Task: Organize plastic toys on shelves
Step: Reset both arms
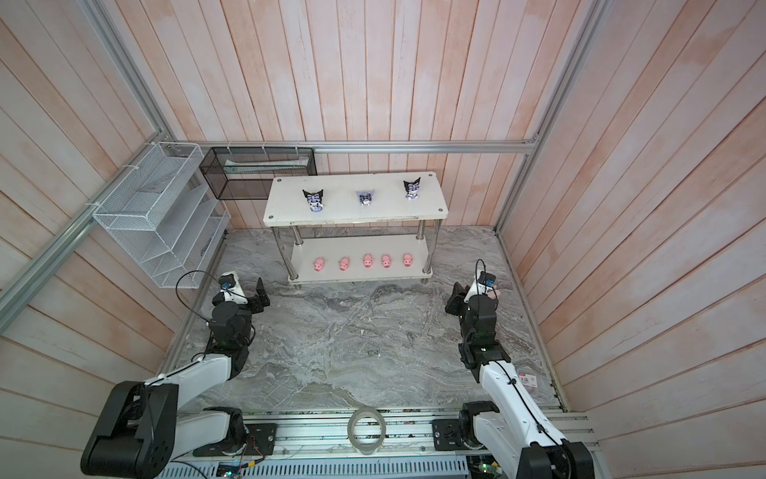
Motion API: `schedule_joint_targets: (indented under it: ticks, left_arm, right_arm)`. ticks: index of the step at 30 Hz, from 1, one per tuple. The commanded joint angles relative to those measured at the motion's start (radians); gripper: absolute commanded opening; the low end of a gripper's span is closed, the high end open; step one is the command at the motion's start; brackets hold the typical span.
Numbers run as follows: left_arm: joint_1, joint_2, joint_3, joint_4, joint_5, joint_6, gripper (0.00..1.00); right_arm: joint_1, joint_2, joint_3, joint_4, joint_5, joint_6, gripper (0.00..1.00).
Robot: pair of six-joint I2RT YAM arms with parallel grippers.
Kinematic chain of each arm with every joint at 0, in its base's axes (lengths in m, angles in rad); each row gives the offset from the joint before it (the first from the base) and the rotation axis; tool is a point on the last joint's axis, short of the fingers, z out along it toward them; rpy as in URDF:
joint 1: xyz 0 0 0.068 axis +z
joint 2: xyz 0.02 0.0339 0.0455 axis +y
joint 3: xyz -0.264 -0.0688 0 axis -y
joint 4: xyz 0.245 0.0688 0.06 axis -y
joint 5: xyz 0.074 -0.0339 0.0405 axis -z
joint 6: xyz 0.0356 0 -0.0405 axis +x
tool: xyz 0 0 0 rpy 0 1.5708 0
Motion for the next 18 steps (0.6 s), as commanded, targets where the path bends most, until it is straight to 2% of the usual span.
schedule_joint_targets:
  ticks: [1,8,13,18]
  left_arm:
    - [0.014,0.044,0.017,0.033,0.046,0.021,0.96]
    - [0.022,0.228,-0.039,0.272,0.083,0.025,0.99]
    - [0.049,0.262,-0.032,0.28,0.094,-0.006,1.0]
    - [0.05,0.266,-0.039,0.295,0.101,-0.007,1.0]
  right_arm:
    - [-0.007,0.035,-0.03,0.131,0.07,-0.047,0.35]
    - [-0.009,0.084,-0.127,0.325,0.126,-0.114,0.36]
    - [-0.016,0.173,-0.11,0.357,0.246,-0.191,0.37]
    - [-0.029,0.299,-0.108,0.498,0.253,-0.279,0.39]
